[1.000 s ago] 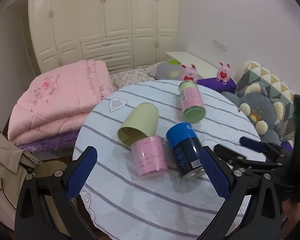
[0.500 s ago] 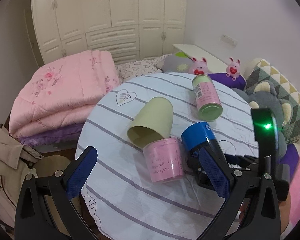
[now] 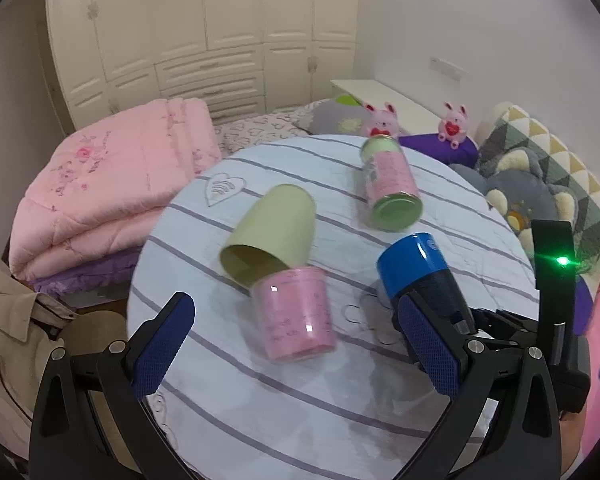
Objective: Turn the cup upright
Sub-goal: 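Close the right gripper around the middle of the CoolTowel can, then lift the can with the right gripper and rotate it toward the left tool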
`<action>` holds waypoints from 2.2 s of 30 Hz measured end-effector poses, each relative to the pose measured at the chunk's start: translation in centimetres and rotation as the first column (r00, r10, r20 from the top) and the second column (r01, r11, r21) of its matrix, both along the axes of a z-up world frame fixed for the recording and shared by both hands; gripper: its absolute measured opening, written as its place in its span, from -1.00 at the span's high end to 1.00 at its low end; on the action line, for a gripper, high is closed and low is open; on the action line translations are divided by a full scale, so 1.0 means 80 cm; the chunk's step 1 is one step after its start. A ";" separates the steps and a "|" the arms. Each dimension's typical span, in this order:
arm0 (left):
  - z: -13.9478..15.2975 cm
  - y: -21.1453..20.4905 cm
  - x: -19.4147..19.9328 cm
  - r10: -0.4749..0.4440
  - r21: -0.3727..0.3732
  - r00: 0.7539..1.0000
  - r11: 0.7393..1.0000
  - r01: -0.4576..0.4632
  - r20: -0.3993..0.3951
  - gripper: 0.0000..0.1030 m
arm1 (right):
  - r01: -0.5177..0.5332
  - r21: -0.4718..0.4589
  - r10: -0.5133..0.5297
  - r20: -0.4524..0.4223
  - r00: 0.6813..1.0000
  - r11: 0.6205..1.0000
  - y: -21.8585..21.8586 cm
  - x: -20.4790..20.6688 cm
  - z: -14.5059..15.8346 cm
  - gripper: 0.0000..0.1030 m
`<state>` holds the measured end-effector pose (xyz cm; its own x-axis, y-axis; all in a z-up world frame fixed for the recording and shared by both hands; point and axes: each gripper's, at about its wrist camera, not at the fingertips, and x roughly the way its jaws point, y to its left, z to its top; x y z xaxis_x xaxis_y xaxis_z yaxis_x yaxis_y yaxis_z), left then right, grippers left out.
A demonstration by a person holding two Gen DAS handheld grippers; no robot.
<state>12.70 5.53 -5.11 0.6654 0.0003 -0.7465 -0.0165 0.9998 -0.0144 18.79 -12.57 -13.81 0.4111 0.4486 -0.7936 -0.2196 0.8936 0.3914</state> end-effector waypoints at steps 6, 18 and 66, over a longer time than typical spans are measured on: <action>0.001 -0.035 -0.004 -0.050 0.005 0.999 0.999 0.050 -0.007 -1.00 | 0.098 0.009 -0.097 -0.017 0.995 0.995 -0.041 -0.012 0.000 -0.31; 0.001 -0.070 -0.019 -0.052 -0.009 0.998 0.999 0.052 -0.041 -1.00 | 0.119 0.041 -0.117 -0.042 0.992 0.992 -0.052 -0.023 -0.010 -0.33; -0.027 -0.197 0.007 0.001 0.080 0.994 0.997 0.007 -0.108 -1.00 | -0.093 -0.045 0.101 0.240 0.965 0.995 -0.164 -0.041 0.019 -0.63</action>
<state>13.23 -10.20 -7.27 0.5810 0.0607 -0.8116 -0.0105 0.9977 0.0671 15.52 -25.68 -12.28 0.5486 0.4709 -0.6908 -0.3902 0.8750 0.2866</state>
